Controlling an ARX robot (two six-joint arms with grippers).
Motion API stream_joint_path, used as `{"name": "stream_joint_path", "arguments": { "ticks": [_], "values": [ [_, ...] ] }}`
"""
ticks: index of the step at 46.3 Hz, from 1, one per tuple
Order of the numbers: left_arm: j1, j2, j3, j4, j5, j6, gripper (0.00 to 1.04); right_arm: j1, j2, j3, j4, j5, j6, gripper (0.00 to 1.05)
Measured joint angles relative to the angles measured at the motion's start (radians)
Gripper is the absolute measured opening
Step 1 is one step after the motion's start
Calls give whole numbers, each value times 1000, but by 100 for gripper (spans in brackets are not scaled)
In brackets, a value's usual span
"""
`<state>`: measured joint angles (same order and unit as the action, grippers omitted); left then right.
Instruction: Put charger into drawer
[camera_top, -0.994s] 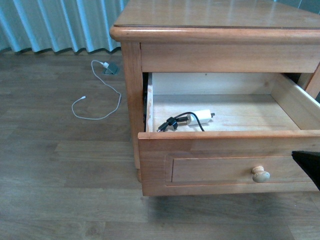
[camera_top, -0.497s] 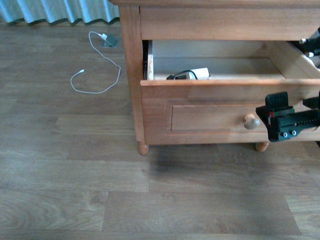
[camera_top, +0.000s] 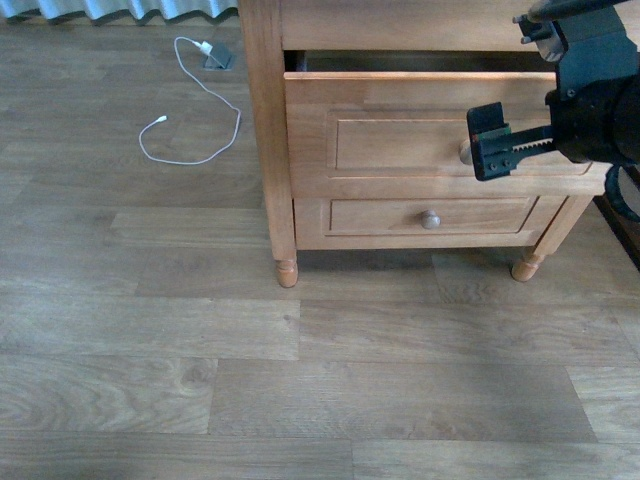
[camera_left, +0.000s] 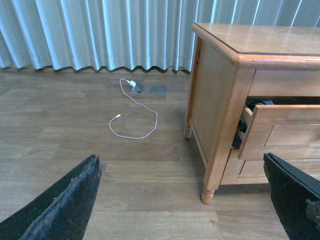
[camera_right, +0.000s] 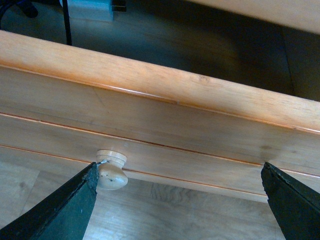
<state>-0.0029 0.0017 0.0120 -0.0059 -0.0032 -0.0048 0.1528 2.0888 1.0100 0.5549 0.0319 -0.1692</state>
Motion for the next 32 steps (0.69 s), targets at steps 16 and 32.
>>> {"name": "stream_joint_path", "arguments": {
  "ticks": [16, 32],
  "values": [
    [0, 0, 0, 0, 0, 0, 99, 10, 143, 232, -56, 77, 14, 96],
    [0, 0, 0, 0, 0, 0, 99, 0, 182, 285, -45, 87, 46, 96]
  ]
}}
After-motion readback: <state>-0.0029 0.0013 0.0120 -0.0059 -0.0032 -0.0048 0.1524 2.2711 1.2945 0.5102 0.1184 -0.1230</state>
